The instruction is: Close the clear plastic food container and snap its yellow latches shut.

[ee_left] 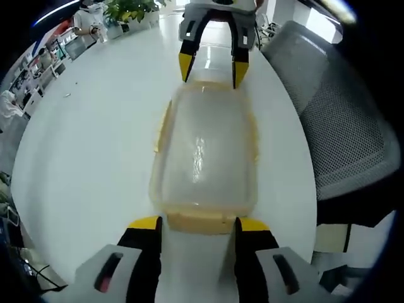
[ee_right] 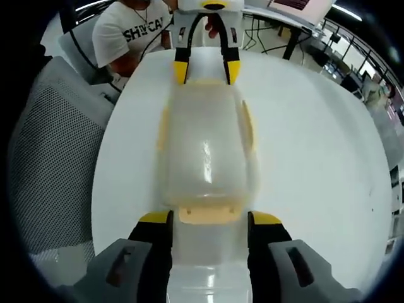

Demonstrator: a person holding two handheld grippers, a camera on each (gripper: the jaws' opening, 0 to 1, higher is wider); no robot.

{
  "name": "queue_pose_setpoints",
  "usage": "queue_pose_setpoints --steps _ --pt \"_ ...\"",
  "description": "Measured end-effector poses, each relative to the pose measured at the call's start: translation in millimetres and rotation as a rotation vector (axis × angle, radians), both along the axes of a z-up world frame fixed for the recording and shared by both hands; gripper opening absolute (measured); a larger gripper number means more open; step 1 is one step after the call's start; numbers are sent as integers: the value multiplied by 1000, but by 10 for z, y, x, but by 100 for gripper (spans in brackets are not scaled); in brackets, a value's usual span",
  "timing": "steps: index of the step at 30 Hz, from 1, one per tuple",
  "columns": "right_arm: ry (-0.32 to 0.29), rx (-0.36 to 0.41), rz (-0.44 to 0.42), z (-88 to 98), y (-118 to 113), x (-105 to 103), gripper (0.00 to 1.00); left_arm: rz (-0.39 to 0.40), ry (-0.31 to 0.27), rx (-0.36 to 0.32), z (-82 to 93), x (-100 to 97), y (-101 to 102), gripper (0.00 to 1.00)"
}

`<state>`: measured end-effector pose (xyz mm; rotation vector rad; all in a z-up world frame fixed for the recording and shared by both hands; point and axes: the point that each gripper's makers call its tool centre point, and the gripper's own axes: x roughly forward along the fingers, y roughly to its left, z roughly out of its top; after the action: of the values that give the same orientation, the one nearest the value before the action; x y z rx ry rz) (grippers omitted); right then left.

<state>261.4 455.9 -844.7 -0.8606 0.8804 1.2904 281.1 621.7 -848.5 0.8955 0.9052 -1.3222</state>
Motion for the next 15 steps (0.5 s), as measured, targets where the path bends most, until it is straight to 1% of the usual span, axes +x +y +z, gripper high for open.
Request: queue_pose_setpoints --steps 4,5,7,10,15 --pt "6 -19 15 -40 20 -9 38 2 2 -3 0 12 2 40" --pt "1 -29 15 -55 15 4 38 3 3 -4 3 13 0 39" --pt "14 -31 6 -45 14 13 38 -6 5 -6 7 8 -6 35" --pt "29 -38 5 -54 13 17 37 0 6 -3 7 8 -4 34" --pt "34 -53 5 -56 14 13 37 2 8 -7 14 6 -7 34"
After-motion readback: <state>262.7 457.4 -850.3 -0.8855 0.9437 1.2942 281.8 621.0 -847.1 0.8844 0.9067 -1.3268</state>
